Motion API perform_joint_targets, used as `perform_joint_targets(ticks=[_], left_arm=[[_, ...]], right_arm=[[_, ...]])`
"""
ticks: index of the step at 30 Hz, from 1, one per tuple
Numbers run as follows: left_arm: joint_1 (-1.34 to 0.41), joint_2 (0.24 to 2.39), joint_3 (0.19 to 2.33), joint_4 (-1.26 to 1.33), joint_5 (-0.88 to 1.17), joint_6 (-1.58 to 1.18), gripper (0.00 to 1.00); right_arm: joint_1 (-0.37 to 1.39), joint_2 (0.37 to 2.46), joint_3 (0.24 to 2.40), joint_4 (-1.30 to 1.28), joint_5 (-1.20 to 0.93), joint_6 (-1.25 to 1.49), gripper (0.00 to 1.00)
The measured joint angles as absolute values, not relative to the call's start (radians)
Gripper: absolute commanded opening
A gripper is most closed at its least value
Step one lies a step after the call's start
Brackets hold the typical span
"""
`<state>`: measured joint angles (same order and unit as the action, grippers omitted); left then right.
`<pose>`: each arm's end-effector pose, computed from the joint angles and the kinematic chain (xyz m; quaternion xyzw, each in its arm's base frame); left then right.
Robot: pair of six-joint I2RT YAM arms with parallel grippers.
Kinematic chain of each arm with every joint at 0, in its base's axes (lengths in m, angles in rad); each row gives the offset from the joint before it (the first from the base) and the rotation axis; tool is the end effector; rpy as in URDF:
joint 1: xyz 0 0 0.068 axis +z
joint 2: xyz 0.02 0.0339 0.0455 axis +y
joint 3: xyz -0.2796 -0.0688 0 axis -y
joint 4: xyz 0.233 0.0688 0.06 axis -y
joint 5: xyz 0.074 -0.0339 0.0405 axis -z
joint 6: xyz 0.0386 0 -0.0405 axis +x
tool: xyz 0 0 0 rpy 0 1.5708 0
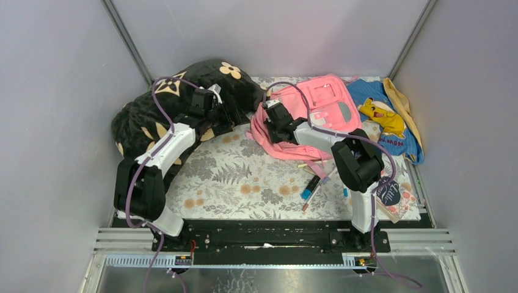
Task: Pack the student bag
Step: Adjust the student bag at the center of the board.
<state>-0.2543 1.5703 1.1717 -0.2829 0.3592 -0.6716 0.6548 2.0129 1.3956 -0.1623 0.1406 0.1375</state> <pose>0.3290 -0.0995 0.2886 -0.1088 0.8849 -0.3333 0.3067 0.3556 0.2662 0.2014 -0.2093 0.8968 0.0885 0.3796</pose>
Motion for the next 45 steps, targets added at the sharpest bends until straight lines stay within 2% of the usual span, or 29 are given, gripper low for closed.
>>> perform_joint_targets(ticks=[6,17,35,36,37,38,39,40,41,42,43,44,45], left_arm=[[-0.254,1.542,1.149,-0.283,0.368,-0.680,0.99],[-0.280,1.550,1.218,-0.196,0.432,-0.788,0.99],[-0.369,1.932,1.436,0.026,0.475,-1.075,0.99],[-0.374,1.950,1.447,0.038,0.477,-1.090,0.93],[-0.378,1.972,1.462,0.054,0.481,-1.106,0.83],[-0.381,1.989,1.473,0.065,0.485,-1.118,0.70],[-0.384,2.009,1.488,0.076,0.491,-1.131,0.48],[-0.387,2.028,1.504,0.083,0.494,-1.142,0.29],[-0.389,2.045,1.518,0.090,0.498,-1.154,0.08],[-0.392,2.059,1.530,0.091,0.499,-1.156,0.00],[-0.392,2.069,1.538,0.091,0.506,-1.162,0.00],[-0.392,2.076,1.546,0.091,0.509,-1.163,0.00],[-0.392,2.083,1.559,0.090,0.511,-1.162,0.00]], right_arm=[[0.655,1.954,1.372,-0.177,0.150,0.134,0.00],[0.605,1.659,1.358,-0.235,0.190,0.102,0.00],[0.592,1.644,1.328,-0.234,0.145,0.093,0.00],[0.592,1.644,1.324,-0.234,0.142,0.093,0.00],[0.592,1.644,1.320,-0.235,0.138,0.093,0.00],[0.592,1.644,1.315,-0.235,0.136,0.093,0.00],[0.592,1.644,1.311,-0.235,0.133,0.093,0.02],[0.592,1.644,1.308,-0.236,0.130,0.094,0.14],[0.592,1.644,1.306,-0.238,0.130,0.094,0.35],[0.591,1.643,1.306,-0.242,0.133,0.098,0.56],[0.590,1.639,1.306,-0.247,0.135,0.103,0.73],[0.587,1.633,1.306,-0.255,0.138,0.113,0.84],[0.585,1.622,1.306,-0.266,0.140,0.115,0.88]])
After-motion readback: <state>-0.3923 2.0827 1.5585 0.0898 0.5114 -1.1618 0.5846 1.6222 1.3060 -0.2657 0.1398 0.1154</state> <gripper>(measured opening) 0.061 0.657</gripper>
